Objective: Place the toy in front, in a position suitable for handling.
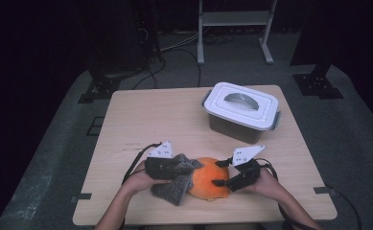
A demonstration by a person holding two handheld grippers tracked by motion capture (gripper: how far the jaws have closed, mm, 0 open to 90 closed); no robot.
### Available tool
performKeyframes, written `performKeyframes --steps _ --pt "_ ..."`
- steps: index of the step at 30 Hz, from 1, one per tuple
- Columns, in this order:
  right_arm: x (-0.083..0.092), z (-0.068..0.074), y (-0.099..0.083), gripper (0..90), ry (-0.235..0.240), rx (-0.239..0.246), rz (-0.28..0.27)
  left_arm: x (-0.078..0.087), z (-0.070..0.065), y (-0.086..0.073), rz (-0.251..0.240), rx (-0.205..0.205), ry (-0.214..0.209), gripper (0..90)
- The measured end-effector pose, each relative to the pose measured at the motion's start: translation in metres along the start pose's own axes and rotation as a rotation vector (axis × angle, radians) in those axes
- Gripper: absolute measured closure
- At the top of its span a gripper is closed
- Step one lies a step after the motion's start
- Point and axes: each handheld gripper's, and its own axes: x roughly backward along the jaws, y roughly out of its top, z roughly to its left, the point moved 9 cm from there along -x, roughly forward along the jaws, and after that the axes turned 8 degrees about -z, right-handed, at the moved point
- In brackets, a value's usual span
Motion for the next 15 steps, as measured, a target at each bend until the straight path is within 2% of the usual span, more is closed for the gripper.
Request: performKeyframes --steps 4,8,9,12,13,15 --pt "-0.001 0.002 0.001 32.9 -0.007 0.011 0.000 -0.002 -0.010 0.019 -0.064 -0.001 -0.052 72.2" --pt "-0.003 0.005 0.002 33.0 -0.008 0.035 0.006 -0.011 -0.025 0.039 -0.096 -0.042 -0.106 72.2" --pt "-0.003 0.006 0.002 33.0 -0.009 0.038 0.007 -0.013 -0.028 0.039 -0.089 -0.044 -0.111 72.2" --pt "-0.001 0.006 0.001 33.4 -0.012 0.041 0.006 -0.019 -0.023 0.024 0.001 -0.081 -0.084 72.1" --pt "0.000 0.006 0.000 33.7 -0.012 0.043 0.006 -0.019 -0.021 0.018 0.008 -0.073 -0.082 72.1" --pt "0.000 0.006 -0.001 34.4 -0.011 0.048 0.002 -0.015 -0.016 0.011 -0.015 -0.036 -0.079 72.0"
